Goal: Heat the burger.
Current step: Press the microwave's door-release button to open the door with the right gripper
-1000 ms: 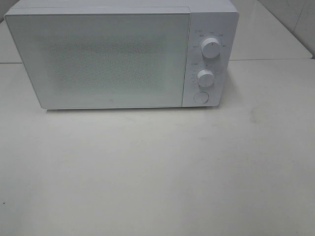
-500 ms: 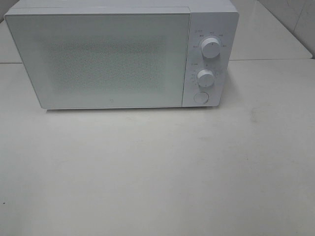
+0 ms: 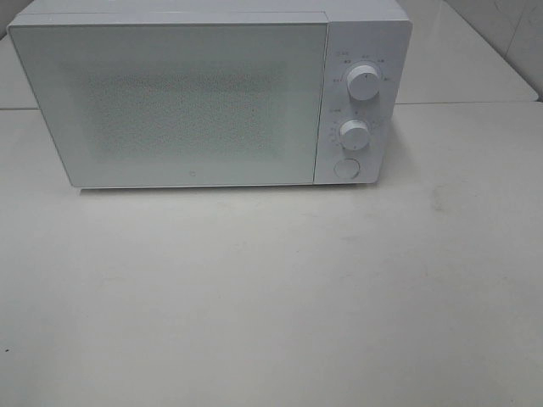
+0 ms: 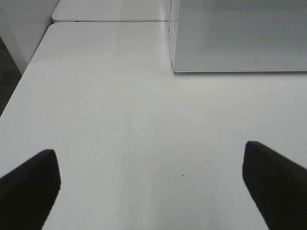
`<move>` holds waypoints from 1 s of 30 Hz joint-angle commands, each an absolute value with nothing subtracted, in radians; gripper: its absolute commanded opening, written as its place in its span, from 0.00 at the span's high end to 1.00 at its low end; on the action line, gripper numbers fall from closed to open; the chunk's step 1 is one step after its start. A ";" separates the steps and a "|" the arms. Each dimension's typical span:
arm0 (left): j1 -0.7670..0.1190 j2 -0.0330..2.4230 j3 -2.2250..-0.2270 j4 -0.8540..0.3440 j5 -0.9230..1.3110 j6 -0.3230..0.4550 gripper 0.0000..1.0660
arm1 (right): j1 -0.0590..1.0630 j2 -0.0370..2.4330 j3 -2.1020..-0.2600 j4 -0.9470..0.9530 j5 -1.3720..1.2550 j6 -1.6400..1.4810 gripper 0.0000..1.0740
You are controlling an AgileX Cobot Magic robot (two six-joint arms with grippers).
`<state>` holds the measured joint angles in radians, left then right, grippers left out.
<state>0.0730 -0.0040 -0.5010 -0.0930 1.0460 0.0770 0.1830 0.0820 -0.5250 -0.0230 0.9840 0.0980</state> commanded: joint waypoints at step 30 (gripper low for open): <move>0.074 -0.025 -0.497 -0.092 1.039 0.070 0.08 | 0.179 0.751 -0.530 -0.013 0.237 0.087 0.29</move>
